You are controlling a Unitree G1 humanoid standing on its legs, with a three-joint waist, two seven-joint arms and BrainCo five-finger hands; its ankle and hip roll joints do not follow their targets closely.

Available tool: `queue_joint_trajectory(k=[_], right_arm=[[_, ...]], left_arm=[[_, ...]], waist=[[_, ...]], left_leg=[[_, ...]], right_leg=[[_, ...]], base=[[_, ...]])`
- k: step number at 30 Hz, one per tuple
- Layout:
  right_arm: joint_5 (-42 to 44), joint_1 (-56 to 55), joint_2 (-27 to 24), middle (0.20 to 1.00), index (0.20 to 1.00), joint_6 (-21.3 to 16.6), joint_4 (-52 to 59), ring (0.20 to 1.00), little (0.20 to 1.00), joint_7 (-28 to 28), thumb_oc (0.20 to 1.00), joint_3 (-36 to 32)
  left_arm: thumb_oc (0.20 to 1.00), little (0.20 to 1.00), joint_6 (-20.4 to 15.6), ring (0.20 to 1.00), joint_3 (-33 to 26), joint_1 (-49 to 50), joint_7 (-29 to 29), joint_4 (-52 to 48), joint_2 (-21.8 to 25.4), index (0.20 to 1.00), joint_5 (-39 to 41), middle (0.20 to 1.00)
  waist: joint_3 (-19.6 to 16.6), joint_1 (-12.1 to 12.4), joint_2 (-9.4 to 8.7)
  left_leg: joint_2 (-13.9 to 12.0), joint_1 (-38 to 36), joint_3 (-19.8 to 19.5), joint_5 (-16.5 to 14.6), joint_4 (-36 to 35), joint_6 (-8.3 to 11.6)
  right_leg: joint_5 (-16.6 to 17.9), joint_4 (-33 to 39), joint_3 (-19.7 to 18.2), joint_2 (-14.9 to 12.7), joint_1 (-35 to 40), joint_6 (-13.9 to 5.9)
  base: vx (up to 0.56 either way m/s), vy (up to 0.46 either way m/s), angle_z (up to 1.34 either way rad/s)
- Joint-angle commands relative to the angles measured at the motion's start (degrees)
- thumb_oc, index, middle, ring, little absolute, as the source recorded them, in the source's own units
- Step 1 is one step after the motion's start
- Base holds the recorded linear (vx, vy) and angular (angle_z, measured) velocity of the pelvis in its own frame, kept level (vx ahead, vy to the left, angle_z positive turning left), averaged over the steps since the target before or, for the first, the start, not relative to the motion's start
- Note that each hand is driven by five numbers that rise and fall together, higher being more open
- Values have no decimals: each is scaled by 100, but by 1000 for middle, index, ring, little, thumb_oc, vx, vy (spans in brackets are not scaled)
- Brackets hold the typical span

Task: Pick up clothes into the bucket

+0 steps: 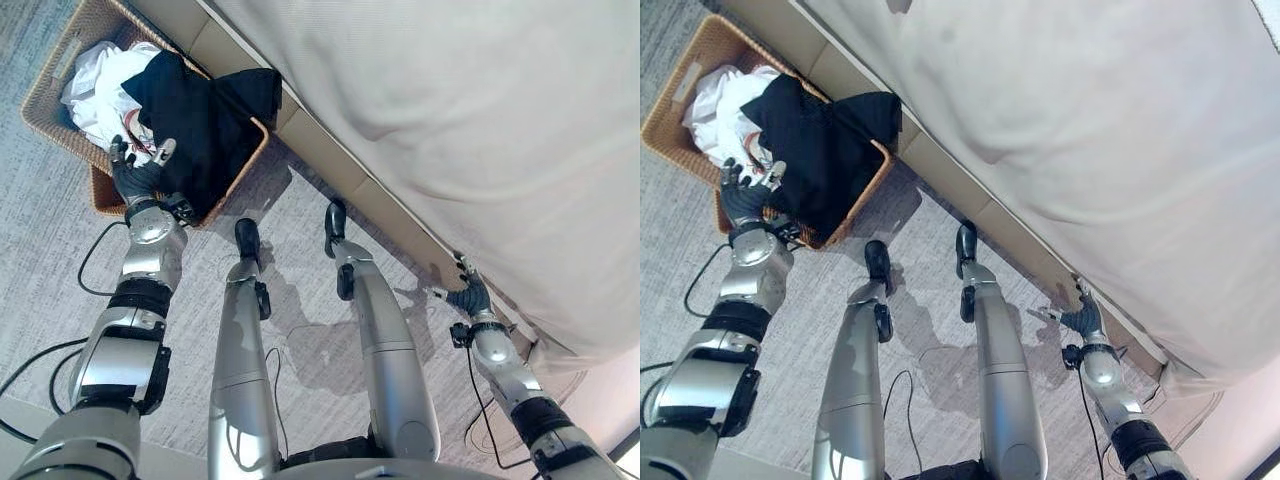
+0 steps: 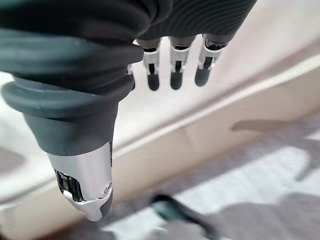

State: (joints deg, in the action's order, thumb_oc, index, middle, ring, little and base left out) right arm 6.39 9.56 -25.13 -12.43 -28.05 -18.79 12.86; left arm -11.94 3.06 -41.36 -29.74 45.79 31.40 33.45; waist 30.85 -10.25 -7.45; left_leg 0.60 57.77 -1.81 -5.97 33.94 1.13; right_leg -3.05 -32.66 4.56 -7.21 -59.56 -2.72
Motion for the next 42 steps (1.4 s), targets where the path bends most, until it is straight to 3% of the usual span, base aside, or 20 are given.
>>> queue_joint_trajectory(k=[1,8,9,12,14,15,16,17,22,25,31,33,34,35,36,37,42], right_arm=[[156,-54,-184,1000,1000,-243,591,1000,1000,-299,1000,-254],[-56,-88,-204,1000,1000,-353,1352,1000,1000,-516,1000,-484],[-453,-25,-322,1000,1000,-403,1643,1000,1000,-763,1000,-585],[-922,226,-544,1000,1000,-478,1872,1000,1000,-1128,1000,-746],[-1601,673,-932,1000,1000,-529,2339,1000,1000,-1623,1000,-1068],[-1614,698,-940,1000,1000,-527,2347,1000,1000,-1637,1000,-1091],[-1844,1014,-1092,1000,1000,-470,2425,1000,1000,-1774,1000,-1156],[-1894,1262,-1202,1000,1000,-406,2457,1000,1000,-1822,1000,-1215],[-2056,1907,-1511,1000,1000,-210,2299,1000,1000,-1917,1000,-1243],[-1833,3366,-2107,1000,1000,-45,1305,1000,1000,-2110,1000,-890],[-1224,5411,-2824,1000,1000,199,-760,1000,1000,-1955,1000,449],[-1116,6052,-3044,1000,1000,279,-1459,1000,1000,-1799,1000,1075],[-1025,6504,-3194,1000,1000,343,-2017,1000,1000,-1599,1000,1572],[-1004,6598,-3196,1000,1000,324,-2068,1000,1000,-1595,1000,1639],[-980,6740,-3235,1000,1000,381,-2360,1000,1000,-1520,1000,1829],[-912,7104,-3343,1000,1000,436,-2977,1000,1000,-1326,1000,2268],[-1115,7646,-3544,1000,1000,558,-3725,1000,1000,-1133,1000,3000]], left_arm=[[1000,1000,-278,1000,-473,575,-387,-433,-45,1000,-34,1000],[1000,1000,-314,1000,-918,1423,-829,-907,-378,1000,-531,1000],[1000,1000,-252,1000,-895,1733,-1045,-1152,-460,1000,-1201,1000],[1000,1000,-277,1000,-737,1958,-1178,-1239,-568,1000,-1808,1000],[1000,1000,-435,1000,-418,2282,-981,-1274,-721,1000,-2218,1000],[1000,1000,-447,1000,-419,2241,-979,-1276,-727,1000,-2220,1000],[1000,1000,-489,1000,-149,2415,-743,-1255,-867,1000,-2243,1000],[1000,1000,-506,1000,79,2531,-564,-1347,-909,1000,-2352,1000],[1000,1000,-532,1000,665,2956,-55,-1520,-971,1000,-2582,1000],[1000,1000,-480,1000,1636,3314,461,-1350,-791,1000,-3371,1000],[1000,1000,-591,1000,2356,3704,991,-1401,-675,1000,-3117,1000],[1000,1000,-621,1000,2415,3792,1102,-1540,-639,1000,-2982,1000],[1000,1000,-634,1000,2413,3853,1156,-1561,-639,1000,-2761,1000],[1000,1000,-633,1000,2398,3837,1159,-1575,-655,1000,-2756,1000],[1000,1000,-645,1000,2360,3856,1175,-1613,-661,1000,-2584,1000],[1000,1000,-653,1000,2324,3885,1216,-1640,-676,1000,-2382,1000],[1000,1000,-667,1000,2204,3884,1249,-1742,-620,1000,-2240,1000]], waist=[[-105,188,-26],[-105,319,11],[-105,372,39],[-105,463,105],[-105,614,210],[-105,607,217],[-105,694,276],[-105,747,319],[-105,909,447],[-105,1139,585],[-105,1451,716],[-105,1519,759],[-105,1575,786],[-105,1555,814],[-105,1621,811],[-105,1677,860],[-105,1767,967]], left_leg=[[87,-216,-75,-21,-251,-69],[94,-431,-82,32,-426,-57],[99,-539,-97,47,-479,-55],[124,-715,-97,54,-555,-66],[161,-945,-107,68,-664,-86],[172,-817,-69,264,-720,-106],[200,-1048,-116,104,-740,-100],[235,-977,-83,296,-810,-124],[285,-1181,-121,311,-942,-145],[331,-1406,-196,396,-1167,-138],[392,-1770,-365,591,-1591,-74],[418,-1858,-447,636,-1677,-49],[442,-2049,-537,510,-1726,-18],[448,-1933,-522,676,-1750,-33],[452,-2093,-580,545,-1793,0],[476,-2167,-671,594,-1865,22],[485,-2323,-826,757,-2142,71]], right_leg=[[80,305,95,-291,372,-382],[74,393,178,-311,572,-385],[69,419,211,-334,684,-392],[62,436,223,-350,830,-401],[30,403,206,-392,1018,-428],[211,485,255,-419,909,-378],[42,400,210,-430,1114,-443],[209,471,258,-474,1063,-400],[181,469,298,-530,1221,-409],[169,511,363,-602,1419,-422],[179,609,527,-701,1744,-448],[173,623,606,-739,1843,-444],[-19,543,628,-770,2003,-489],[145,603,697,-788,1915,-435],[-33,557,680,-790,2060,-488],[-61,549,758,-819,2148,-479],[-82,623,939,-867,2311,-484]], base=[[0,0,0],[0,0,0],[0,0,0],[6,-1,1],[-28,14,2],[18,21,8],[-68,21,14],[8,13,15],[5,2,13],[28,-11,12],[25,-25,16],[71,-65,22],[32,-43,25],[109,-67,26],[31,-61,31],[108,-83,30],[29,-41,22]])
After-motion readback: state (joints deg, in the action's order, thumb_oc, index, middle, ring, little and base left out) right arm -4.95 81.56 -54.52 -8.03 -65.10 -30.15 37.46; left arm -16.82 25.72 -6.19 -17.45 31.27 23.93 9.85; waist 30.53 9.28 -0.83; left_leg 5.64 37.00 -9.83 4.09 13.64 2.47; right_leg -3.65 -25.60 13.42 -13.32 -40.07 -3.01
